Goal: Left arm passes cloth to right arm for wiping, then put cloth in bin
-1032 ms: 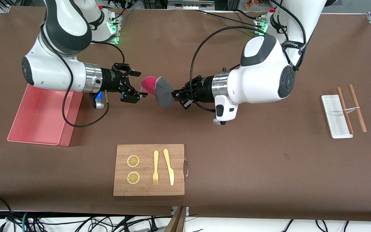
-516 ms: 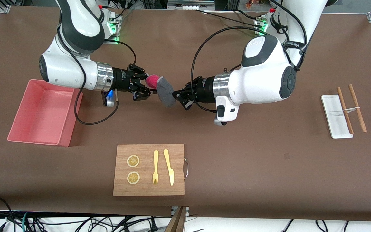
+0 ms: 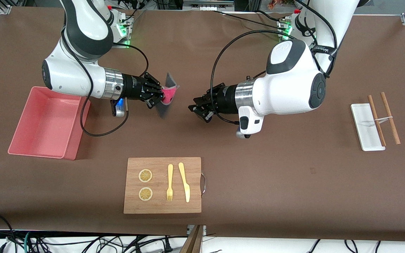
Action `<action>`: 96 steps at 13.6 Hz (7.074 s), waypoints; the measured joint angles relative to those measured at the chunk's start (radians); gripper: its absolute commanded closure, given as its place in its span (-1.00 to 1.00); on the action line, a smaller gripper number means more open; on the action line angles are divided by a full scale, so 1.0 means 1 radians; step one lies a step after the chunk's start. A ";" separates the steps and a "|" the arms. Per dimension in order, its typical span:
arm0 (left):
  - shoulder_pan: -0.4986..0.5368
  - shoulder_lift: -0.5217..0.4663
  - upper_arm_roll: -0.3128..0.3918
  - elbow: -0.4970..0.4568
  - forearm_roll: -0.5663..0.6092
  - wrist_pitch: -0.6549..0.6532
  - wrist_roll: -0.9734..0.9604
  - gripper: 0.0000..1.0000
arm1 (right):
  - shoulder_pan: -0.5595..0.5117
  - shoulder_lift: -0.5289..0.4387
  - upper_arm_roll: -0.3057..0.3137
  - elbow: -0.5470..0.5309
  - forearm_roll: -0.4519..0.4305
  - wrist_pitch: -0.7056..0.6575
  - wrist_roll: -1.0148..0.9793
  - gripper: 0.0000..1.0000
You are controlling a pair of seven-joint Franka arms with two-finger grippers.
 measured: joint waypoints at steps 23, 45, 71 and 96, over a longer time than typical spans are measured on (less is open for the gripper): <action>0.231 -0.124 0.011 -0.166 0.511 -0.387 0.654 -1.00 | 0.159 0.329 -0.015 -0.009 -0.493 0.201 -0.403 1.00; 0.589 -0.739 0.020 -0.825 0.722 -0.042 1.303 -1.00 | 0.188 0.342 -0.201 0.045 -0.841 0.068 -0.705 1.00; 0.624 -0.651 0.000 -0.649 0.723 -0.209 1.310 -1.00 | 0.079 0.512 -0.257 0.201 -0.626 -0.015 -0.909 1.00; 0.623 -0.574 -0.002 -0.563 0.723 -0.209 1.310 -1.00 | -0.066 0.378 -0.721 0.505 -0.852 -0.615 -1.687 1.00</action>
